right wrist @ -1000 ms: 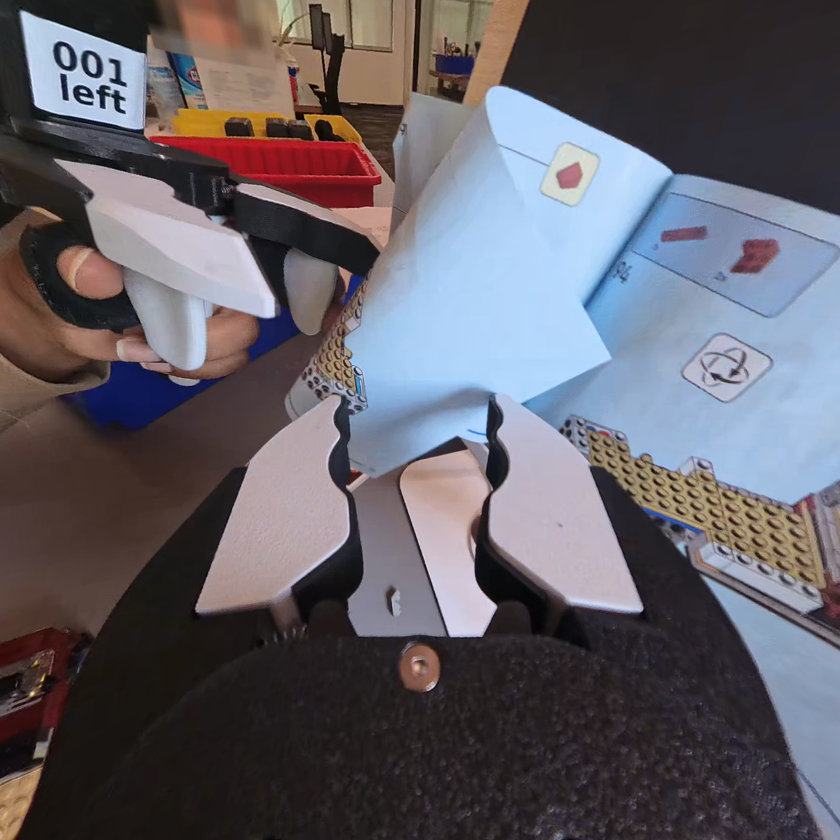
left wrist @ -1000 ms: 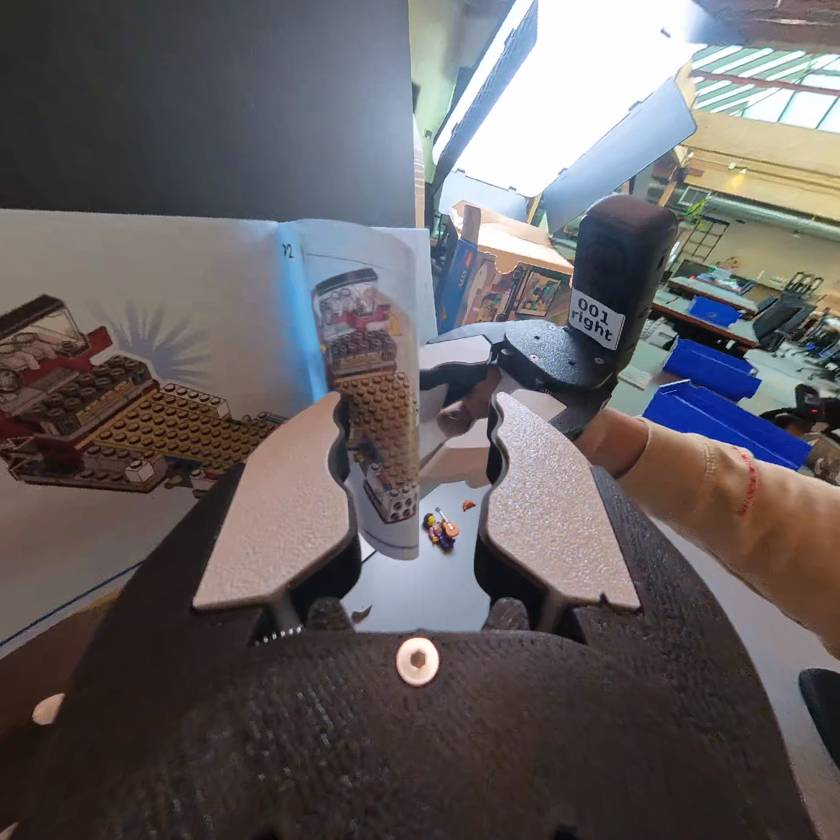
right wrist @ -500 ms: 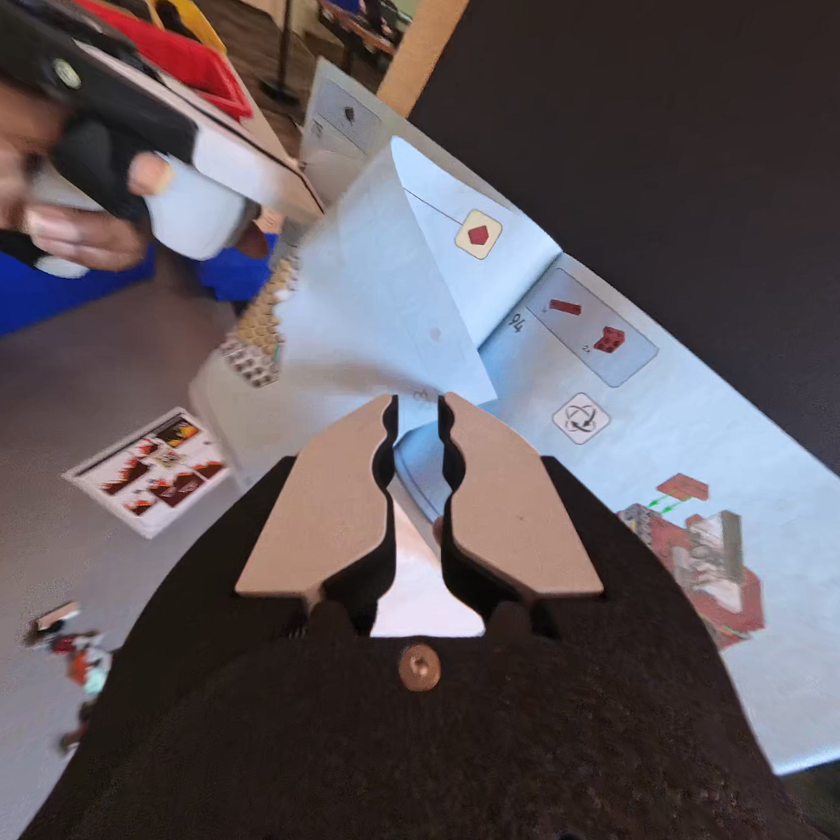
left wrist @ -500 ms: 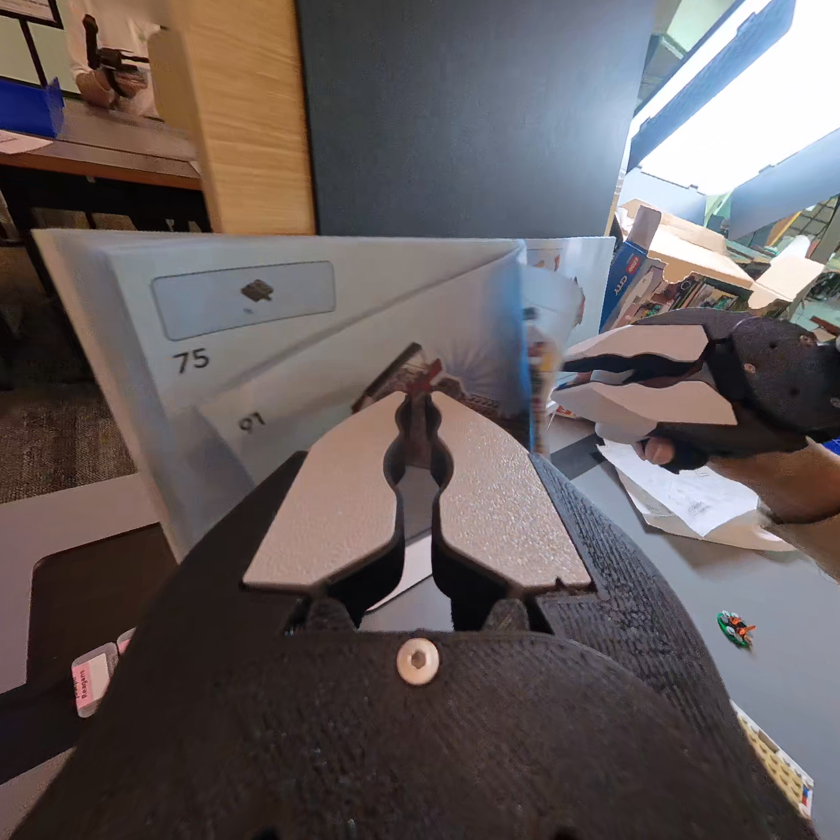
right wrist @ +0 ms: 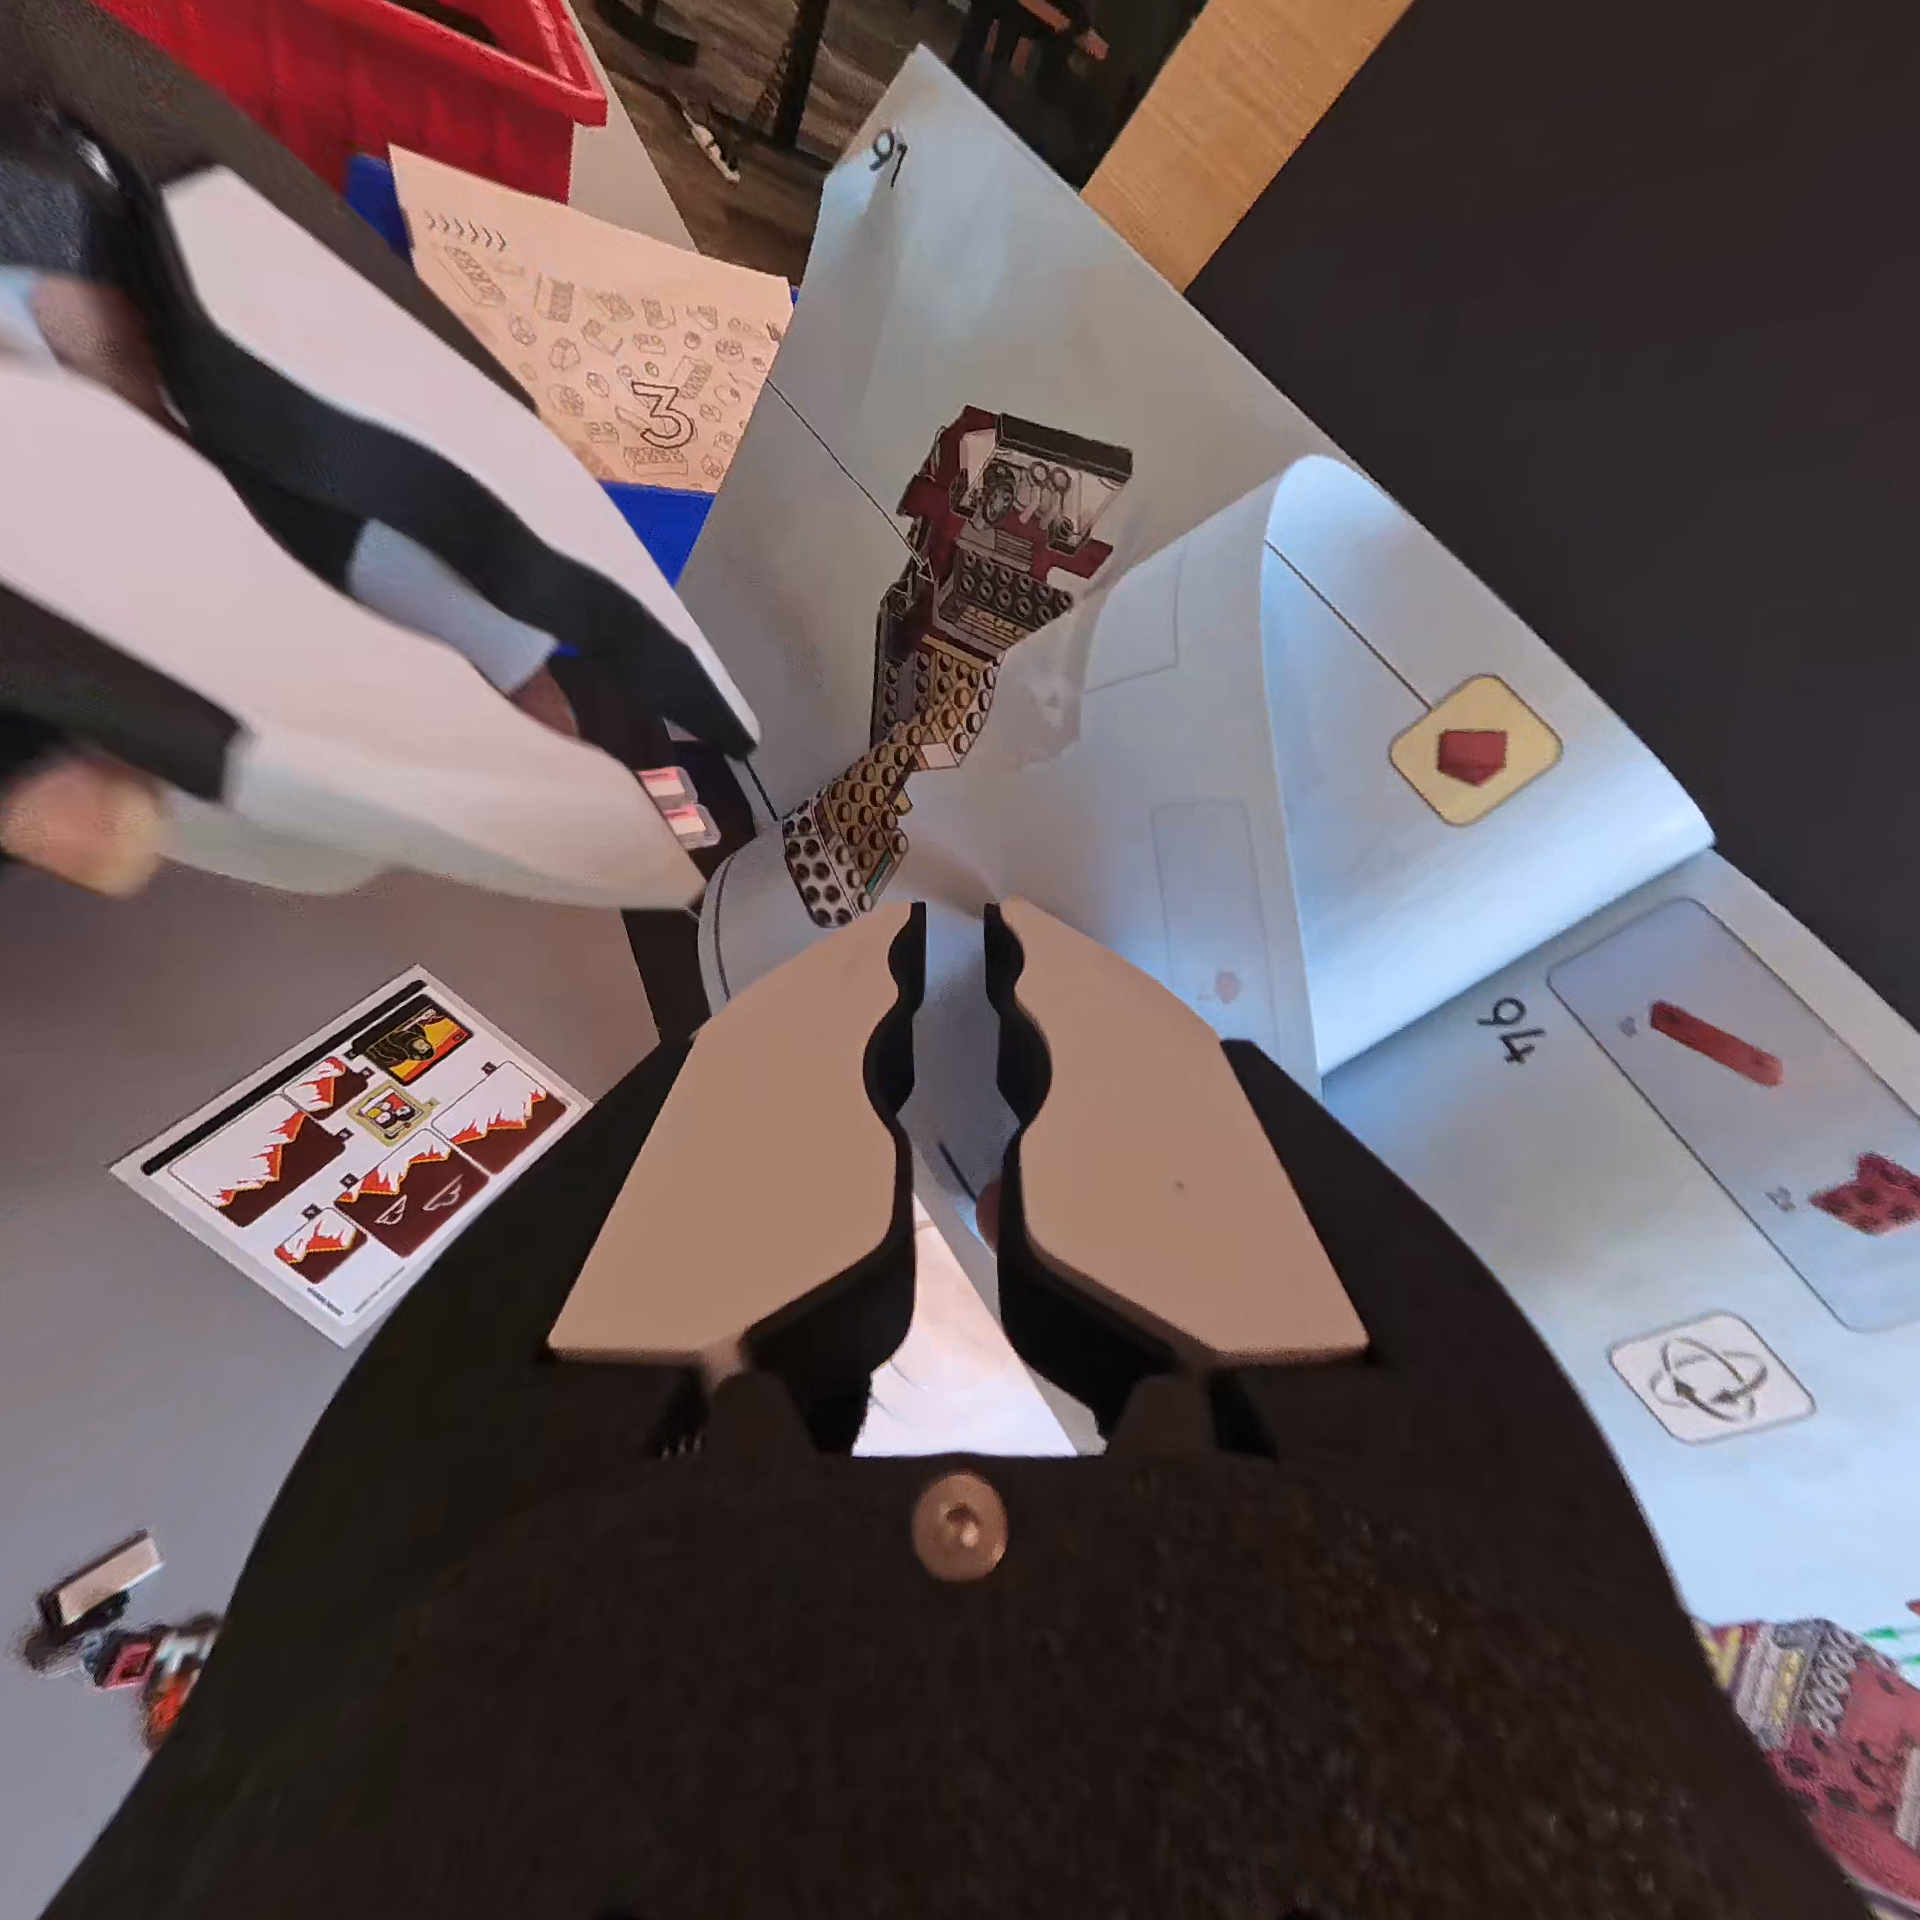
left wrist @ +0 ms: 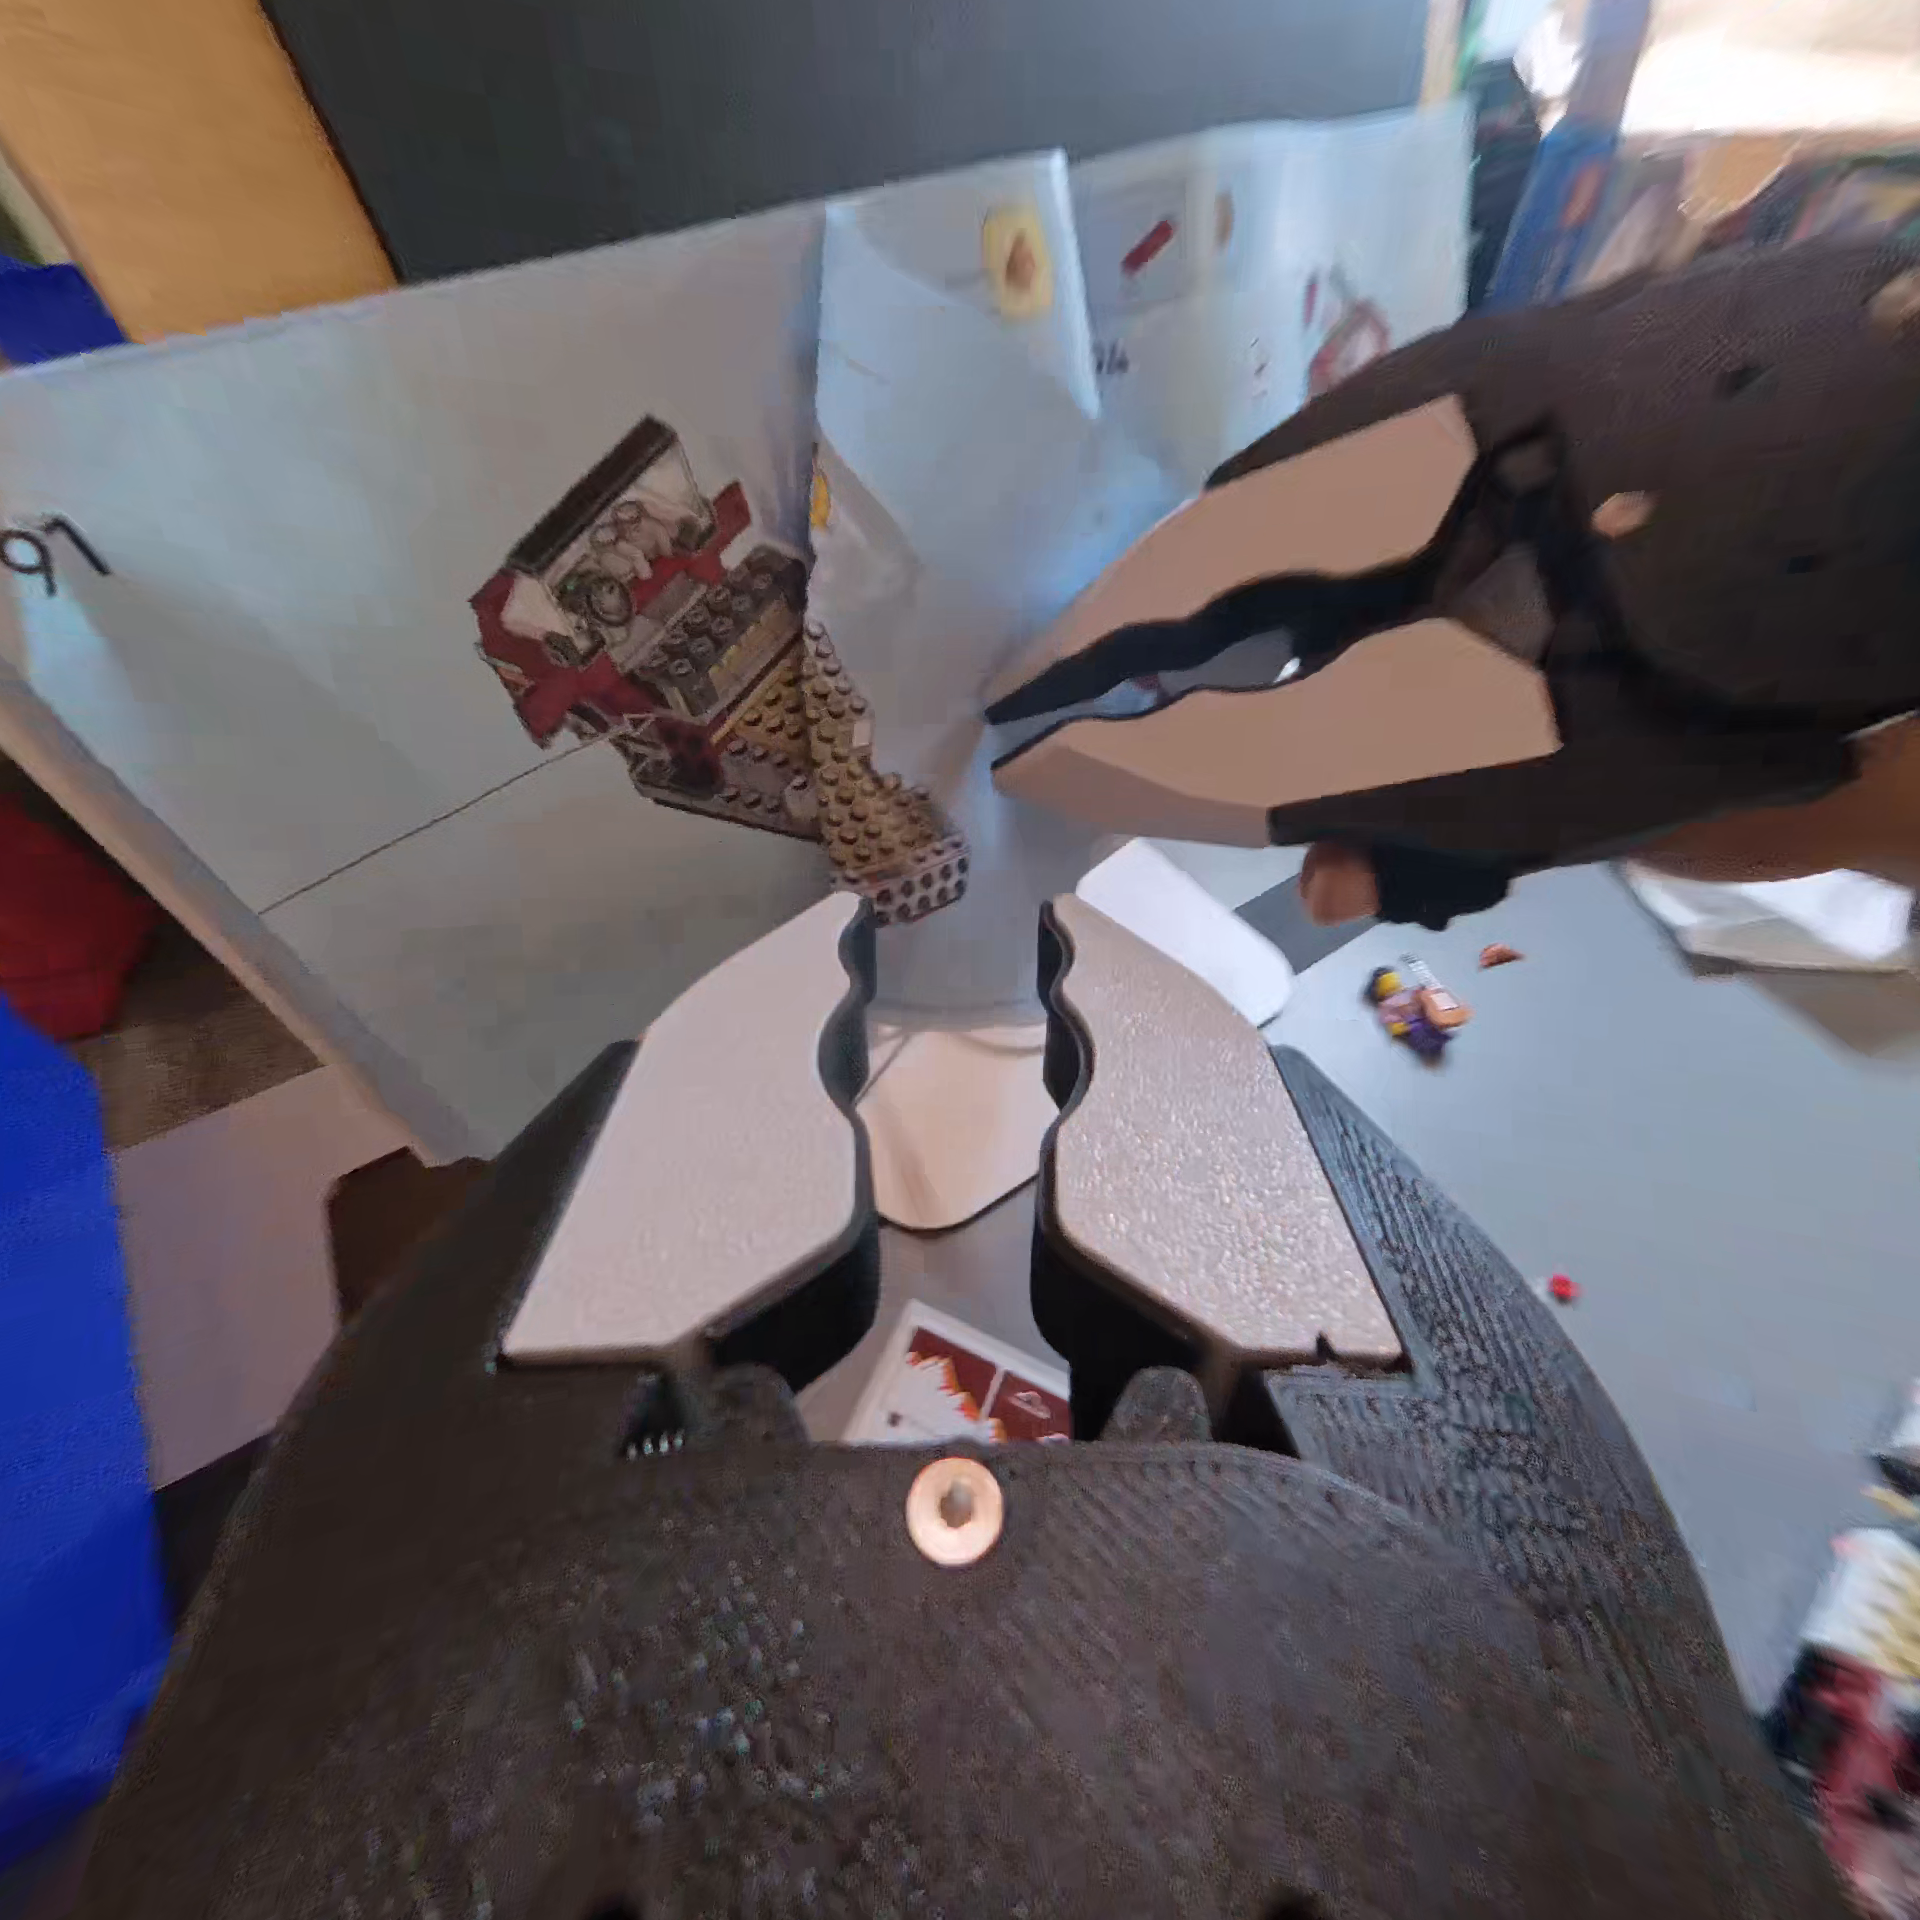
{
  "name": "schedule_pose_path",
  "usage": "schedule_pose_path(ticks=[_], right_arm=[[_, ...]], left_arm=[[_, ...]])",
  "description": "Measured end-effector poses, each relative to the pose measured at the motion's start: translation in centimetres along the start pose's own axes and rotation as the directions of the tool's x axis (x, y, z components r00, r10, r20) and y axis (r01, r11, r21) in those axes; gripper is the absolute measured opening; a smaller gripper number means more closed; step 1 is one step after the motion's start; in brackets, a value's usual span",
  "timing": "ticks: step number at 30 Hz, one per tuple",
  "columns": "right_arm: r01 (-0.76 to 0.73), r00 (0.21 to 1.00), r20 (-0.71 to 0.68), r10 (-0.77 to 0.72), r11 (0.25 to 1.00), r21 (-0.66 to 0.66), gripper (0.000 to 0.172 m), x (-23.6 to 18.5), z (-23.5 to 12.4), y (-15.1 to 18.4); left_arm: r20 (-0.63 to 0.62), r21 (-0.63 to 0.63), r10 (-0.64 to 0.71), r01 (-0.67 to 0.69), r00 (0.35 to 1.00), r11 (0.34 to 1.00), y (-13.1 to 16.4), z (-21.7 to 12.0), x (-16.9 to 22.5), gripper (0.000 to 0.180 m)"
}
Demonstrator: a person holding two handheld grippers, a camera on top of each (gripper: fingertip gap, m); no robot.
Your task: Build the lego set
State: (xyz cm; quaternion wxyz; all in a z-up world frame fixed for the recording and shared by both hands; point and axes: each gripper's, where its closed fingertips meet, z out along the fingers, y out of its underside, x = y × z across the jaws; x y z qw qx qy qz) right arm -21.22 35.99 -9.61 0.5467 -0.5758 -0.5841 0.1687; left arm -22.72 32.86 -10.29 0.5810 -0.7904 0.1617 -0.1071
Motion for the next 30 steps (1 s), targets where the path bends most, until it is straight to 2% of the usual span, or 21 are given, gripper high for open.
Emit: schedule_pose_path(ticks=[3,8,10,12,13,15,17,19,20,22,23,25,28,30], right_arm=[[-0.002,1.000,0.007,0.003,1.000,-0.027,0.010,-0.1,0.6,-0.2],[-0.008,0.999,0.032,0.008,1.000,-0.013,0.011,-0.4,0.3,-0.4],[-0.018,0.993,0.116,0.010,0.998,0.065,0.014,-1.6,-0.8,-1.2],[-0.070,0.973,0.228,0.020,0.975,0.213,0.016,-2.7,-3.2,-3.0],[-0.118,0.970,0.241,0.045,0.947,0.300,0.016,-2.2,-4.6,-4.1],[-0.200,0.978,0.145,0.149,0.865,0.461,0.015,1.1,-7.2,-5.6],[-0.188,0.953,-0.105,0.284,0.826,0.532,0.007,6.3,-8.9,-4.6],[-0.117,0.892,-0.345,0.294,0.884,0.452,0.000,9.4,-8.9,-1.8],[-0.090,0.893,-0.384,0.236,0.928,0.362,0.000,9.3,-7.9,-0.4],[-0.008,0.929,-0.360,0.086,0.977,0.213,0.000,7.3,-5.6,1.4],[0.042,0.938,-0.346,0.027,0.981,0.191,0.000,6.2,-4.9,1.6],[0.119,0.959,-0.278,-0.054,0.968,0.222,0.000,3.6,-3.9,0.7],[0.148,0.970,-0.221,-0.101,0.966,0.212,0.000,1.6,-2.4,-0.2],[0.154,0.968,-0.225,-0.112,0.972,0.179,0.010,1.3,-1.5,-0.6]], left_arm=[[0.148,-0.037,0.048,-0.043,0.988,0.998,1.1,2.0,-2.6,0.020],[0.162,-0.011,-0.010,0.012,0.987,1.000,0.8,3.0,-3.2,0.004],[0.161,-0.009,-0.023,0.025,0.987,1.000,0.8,3.0,-3.3,0.002],[0.155,-0.007,-0.032,0.033,0.987,0.999,0.8,3.0,-3.3,0.001],[0.151,-0.004,-0.039,0.040,0.988,0.999,0.8,3.0,-3.3,0.001],[0.145,0.000,-0.048,0.048,0.988,0.999,0.8,3.0,-3.3,0.001],[0.140,0.004,-0.056,0.056,0.989,0.998,0.8,3.0,-3.3,0.001],[0.134,0.010,-0.071,0.070,0.988,0.998,0.8,3.0,-3.3,0.001],[0.131,0.012,-0.079,0.078,0.988,0.997,0.8,3.0,-3.3,0.001],[0.123,0.010,-0.087,0.087,0.989,0.996,0.7,3.0,-3.3,0.001],[0.121,0.008,-0.086,0.086,0.989,0.996,0.8,3.0,-3.3,0.001],[0.115,0.008,-0.081,0.081,0.990,0.997,0.8,2.9,-3.2,0.002],[0.098,0.023,-0.102,0.100,0.990,0.995,0.5,1.9,-2.8,0.008],[0.090,0.113,-0.138,0.127,0.986,0.985,-0.9,0.0,-2.1,0.016]])
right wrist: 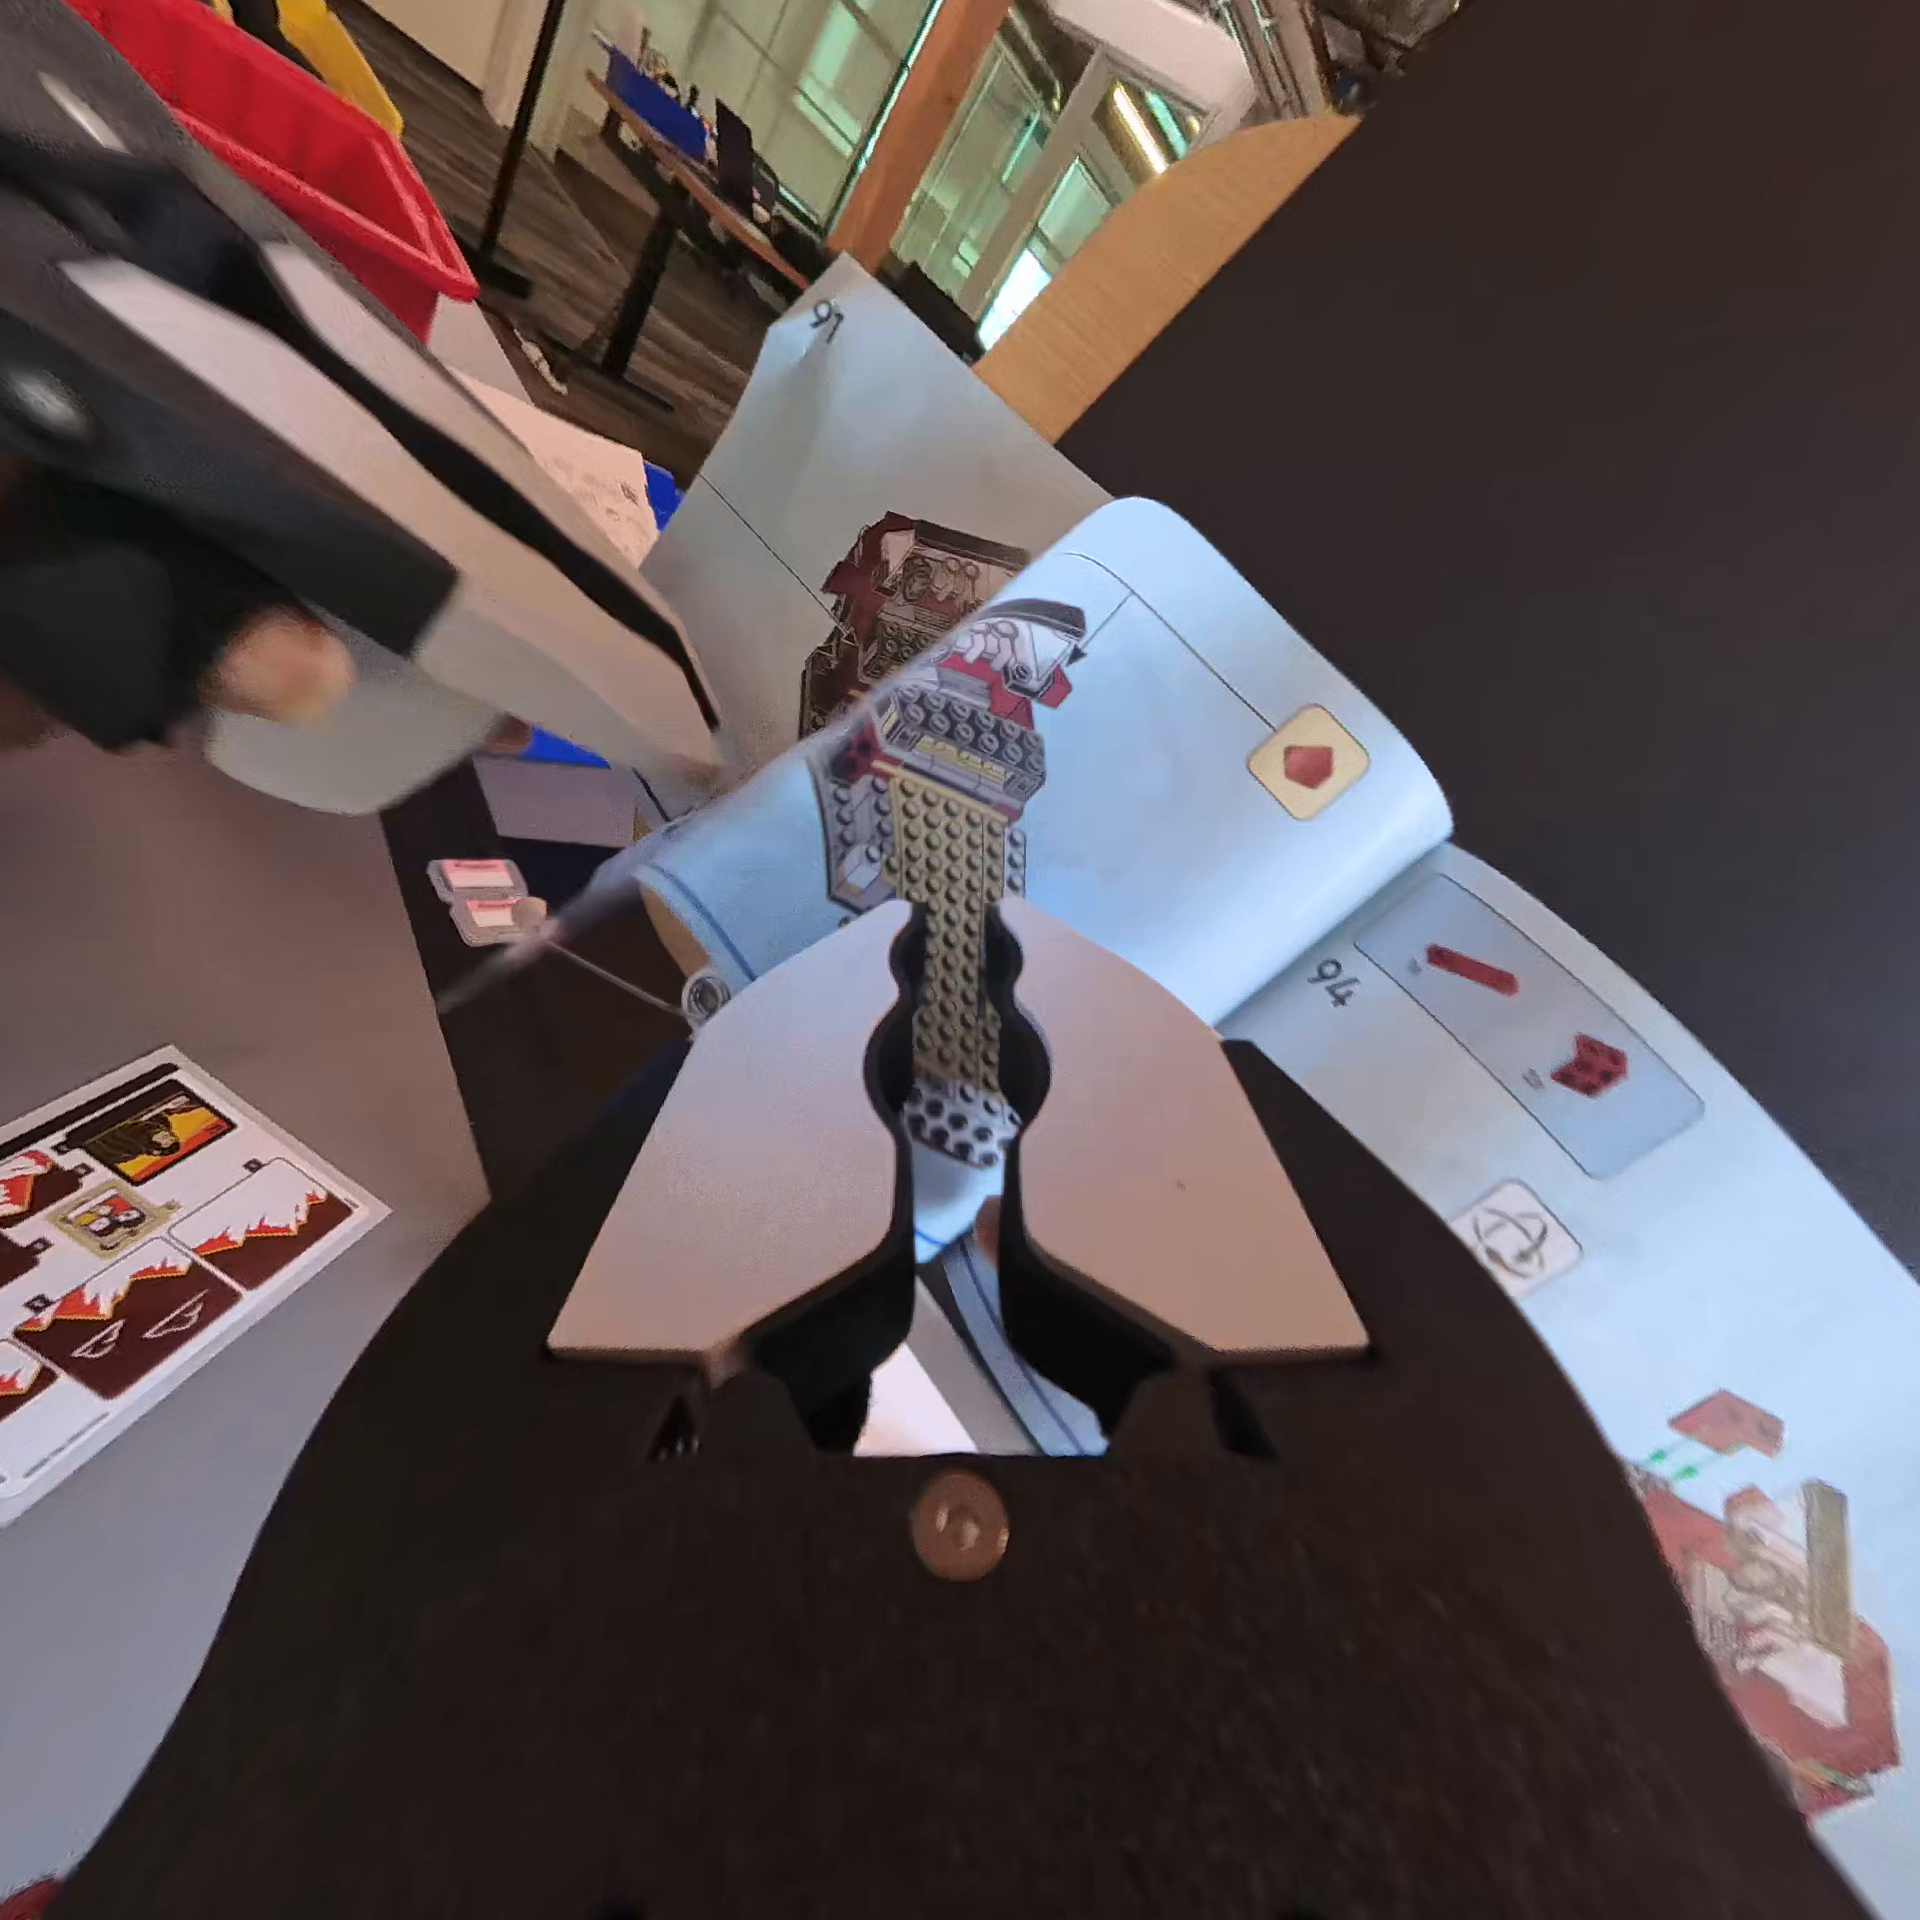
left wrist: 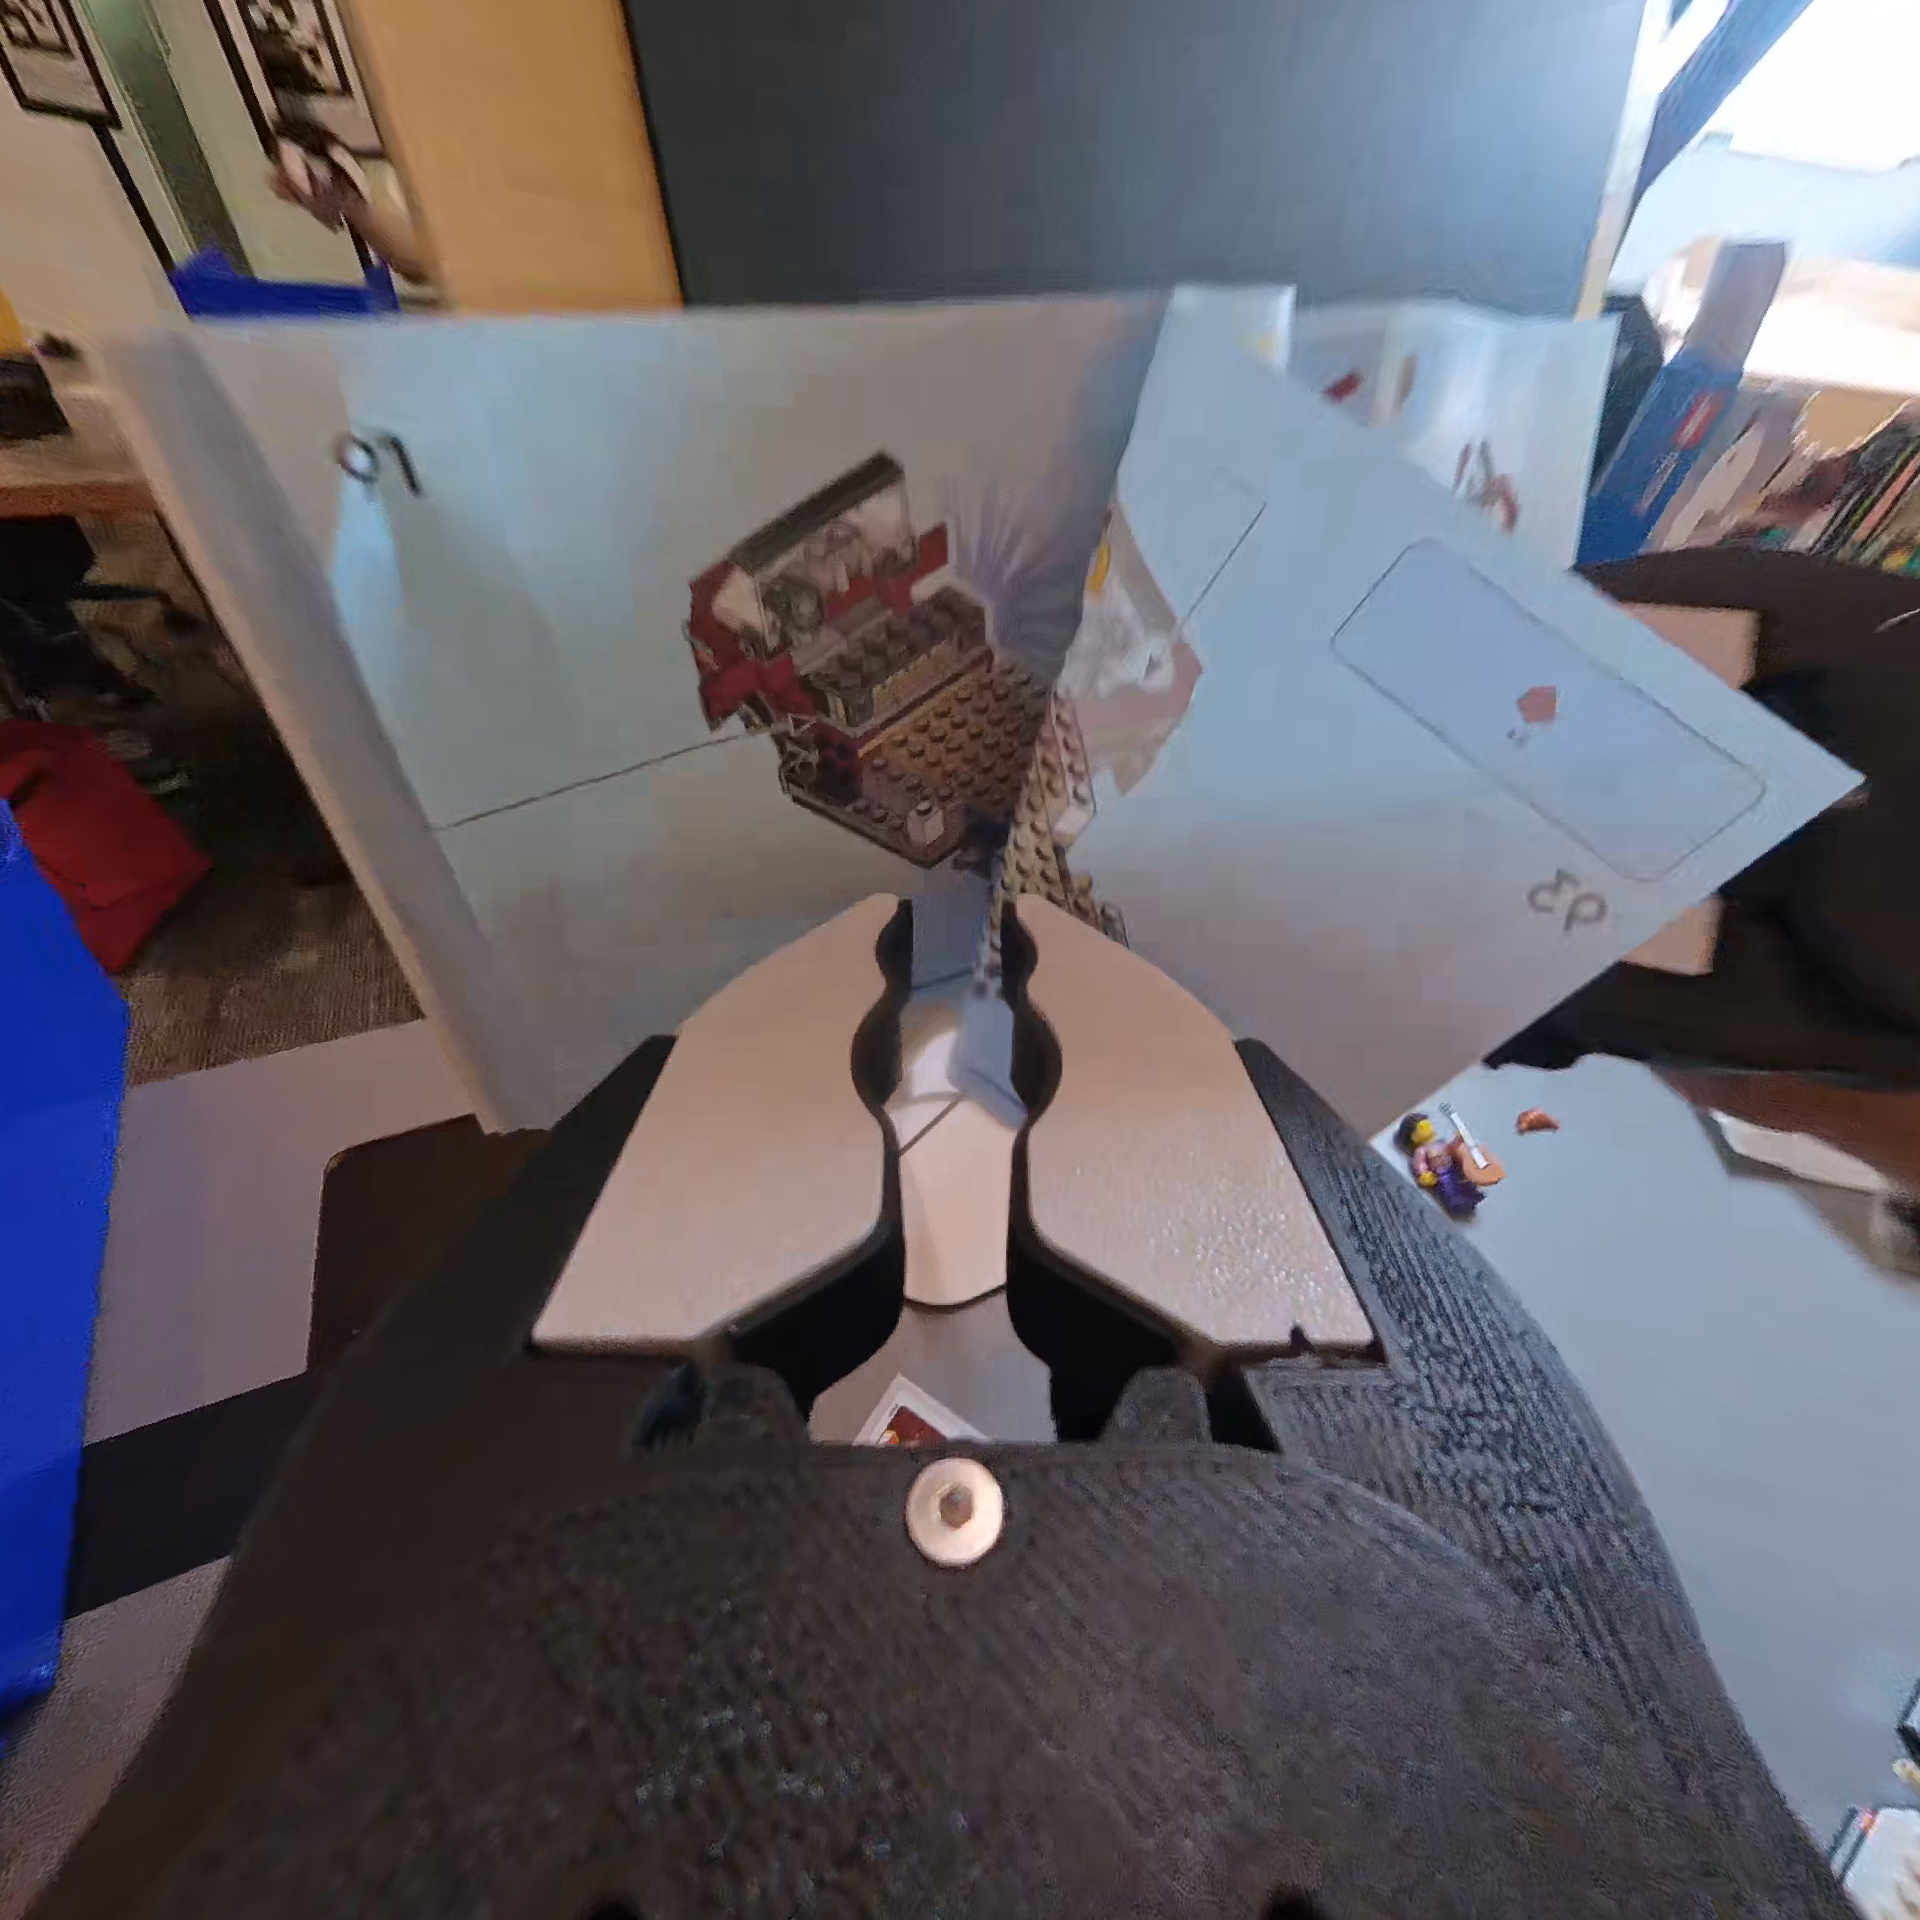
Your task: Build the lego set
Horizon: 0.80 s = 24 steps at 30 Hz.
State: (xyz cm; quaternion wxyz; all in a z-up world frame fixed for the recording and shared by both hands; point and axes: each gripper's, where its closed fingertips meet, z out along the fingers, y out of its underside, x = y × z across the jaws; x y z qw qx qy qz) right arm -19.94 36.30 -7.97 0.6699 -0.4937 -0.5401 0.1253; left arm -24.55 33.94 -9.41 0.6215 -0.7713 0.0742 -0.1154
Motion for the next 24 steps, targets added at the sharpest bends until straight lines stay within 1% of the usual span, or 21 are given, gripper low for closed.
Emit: schedule_pose_path(ticks=[2,5,6,8,10,11,12,14,16,17,18,19,20,21,22,23,24], right_arm=[[0.030,0.999,-0.016,-0.031,0.998,-0.048,0.024,-0.3,0.8,0.0],[0.048,0.998,-0.032,-0.051,0.995,-0.092,0.043,-0.8,1.7,-0.2],[0.050,0.998,-0.034,-0.053,0.993,-0.108,0.049,-1.0,2.0,-0.2],[0.061,0.997,-0.039,-0.067,0.988,-0.145,0.058,-1.3,2.4,0.0],[0.083,0.995,-0.044,-0.092,0.981,-0.175,0.064,-1.6,2.8,0.2],[0.091,0.994,-0.044,-0.101,0.978,-0.189,0.066,-1.7,2.9,0.3],[0.098,0.993,-0.044,-0.109,0.975,-0.200,0.066,-1.8,3.1,0.2],[0.122,0.990,-0.039,-0.134,0.968,-0.218,0.065,-2.0,3.3,0.1],[0.143,0.988,-0.024,-0.152,0.964,-0.222,0.064,-2.2,3.4,0.0],[0.150,0.987,-0.017,-0.157,0.964,-0.220,0.064,-2.3,3.5,0.1],[0.157,0.986,-0.010,-0.163,0.963,-0.218,0.063,-2.3,3.5,0.2],[0.170,0.985,-0.004,-0.174,0.963,-0.212,0.060,-2.3,3.5,0.3],[0.185,0.982,0.000,-0.189,0.961,-0.203,0.059,-2.3,3.6,0.5],[0.202,0.979,0.011,-0.203,0.960,-0.196,0.057,-2.4,3.7,0.7],[0.215,0.976,0.020,-0.215,0.958,-0.189,0.057,-2.5,3.7,0.8],[0.225,0.974,0.026,-0.224,0.957,-0.185,0.057,-2.5,3.7,0.9],[0.230,0.973,0.035,-0.228,0.956,-0.182,0.057,-2.6,3.7,0.9]], left_arm=[[0.008,0.097,0.022,-0.022,1.000,0.995,-1.8,-2.2,1.0,0.021],[0.018,0.159,0.083,-0.085,0.996,0.984,-3.2,-4.8,2.6,0.033],[0.027,0.178,0.094,-0.097,0.995,0.979,-3.6,-5.6,2.9,0.034],[0.062,0.188,0.120,-0.130,0.991,0.974,-3.8,-6.6,3.0,0.035],[0.094,0.147,0.135,-0.148,0.986,0.978,-2.8,-6.8,2.7,0.037],[0.096,0.109,0.117,-0.127,0.988,0.986,-1.7,-6.4,2.4,0.037],[0.077,0.065,0.074,-0.079,0.994,0.995,-0.3,-5.8,2.2,0.037],[-0.006,-0.006,-0.083,0.083,0.997,0.997,2.6,-4.5,2.2,0.038],[-0.063,0.006,-0.236,0.237,0.970,0.971,3.7,-3.6,1.7,0.036],[-0.076,0.034,-0.279,0.282,0.957,0.959,3.6,-3.3,1.3,0.033],[-0.089,0.079,-0.290,0.297,0.953,0.952,3.0,-3.1,0.9,0.025],[-0.104,0.128,-0.273,0.285,0.956,0.950,2.0,-3.1,0.8,0.012],[-0.116,0.181,-0.228,0.246,0.967,0.952,0.7,-3.2,1.1,0.003],[-0.105,0.243,-0.146,0.168,0.984,0.955,-1.0,-3.4,1.5,0.000],[-0.013,0.284,-0.047,0.049,0.999,0.958,-2.4,-3.4,1.1,0.000],[0.111,0.295,0.055,-0.086,0.992,0.952,-3.7,-3.2,0.2,0.001],[0.205,0.267,0.136,-0.190,0.969,0.945,-4.6,-2.9,-0.6,0.006]])
